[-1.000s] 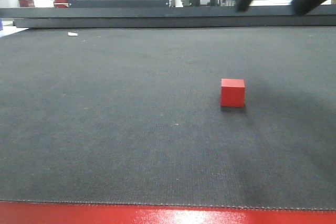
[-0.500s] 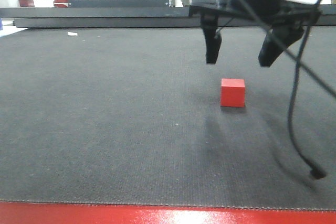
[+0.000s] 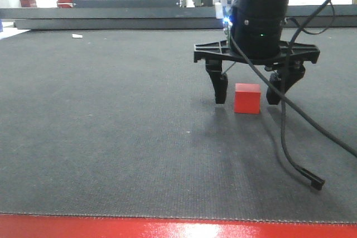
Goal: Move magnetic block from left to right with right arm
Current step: 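Lower the open right gripper over the red cube, then close the right gripper on the red cube and lift it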
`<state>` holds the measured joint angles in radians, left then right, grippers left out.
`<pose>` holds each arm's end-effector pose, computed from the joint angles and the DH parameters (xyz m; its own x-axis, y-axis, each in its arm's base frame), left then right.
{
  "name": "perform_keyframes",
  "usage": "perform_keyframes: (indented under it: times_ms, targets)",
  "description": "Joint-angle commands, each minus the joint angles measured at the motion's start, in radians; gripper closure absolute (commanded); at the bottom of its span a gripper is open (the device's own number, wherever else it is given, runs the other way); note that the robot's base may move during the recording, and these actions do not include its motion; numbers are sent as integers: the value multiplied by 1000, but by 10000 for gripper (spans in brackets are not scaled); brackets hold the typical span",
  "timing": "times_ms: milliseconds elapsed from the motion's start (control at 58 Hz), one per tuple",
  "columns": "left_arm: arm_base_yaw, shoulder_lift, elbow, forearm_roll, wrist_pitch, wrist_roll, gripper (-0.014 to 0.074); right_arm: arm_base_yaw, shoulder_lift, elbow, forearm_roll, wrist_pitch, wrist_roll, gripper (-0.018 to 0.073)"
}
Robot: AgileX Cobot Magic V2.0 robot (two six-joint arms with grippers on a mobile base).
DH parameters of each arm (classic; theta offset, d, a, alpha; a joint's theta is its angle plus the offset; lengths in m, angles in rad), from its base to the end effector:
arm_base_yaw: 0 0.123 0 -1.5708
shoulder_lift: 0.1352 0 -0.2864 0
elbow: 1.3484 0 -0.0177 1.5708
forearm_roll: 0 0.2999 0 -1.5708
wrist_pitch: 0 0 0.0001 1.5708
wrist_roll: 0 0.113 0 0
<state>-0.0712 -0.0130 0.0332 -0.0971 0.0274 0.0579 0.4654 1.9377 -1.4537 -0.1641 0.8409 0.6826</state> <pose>0.1263 -0.0093 0.2000 0.0367 -0.0419 -0.9984 0.0753 0.9964 -0.0390 0.4160 0.1935 0.1687 -0.9298 0.1349 -0.3423 0.1126 0.9901 0.0841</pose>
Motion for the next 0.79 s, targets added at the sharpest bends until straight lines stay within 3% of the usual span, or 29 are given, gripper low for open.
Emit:
perform_keyframes:
  times_ms: [0,224,293,448,638,776]
  targets:
    - [-3,-11,7,-5,-84,-6,722,-7,-47,-35,-28,-32,3,-6]
    - [-3,-11,7,-5,-84,-6,722,-12,-49,-46,-28,-50,3,315]
    - [-3,-11,7,-5,-84,-6,722,-15,-52,-60,-28,-42,3,369]
    - [-3,-11,7,-5,-84,-6,722,-32,-92,-62,-27,-38,-35,378]
    - [-3,-11,7,-5,-84,-6,722,-71,-204,-13,-25,-52,-224,378]
    - [-3,-11,7,-5,-84,-6,722,-117,-325,120,-13,-93,-357,378]
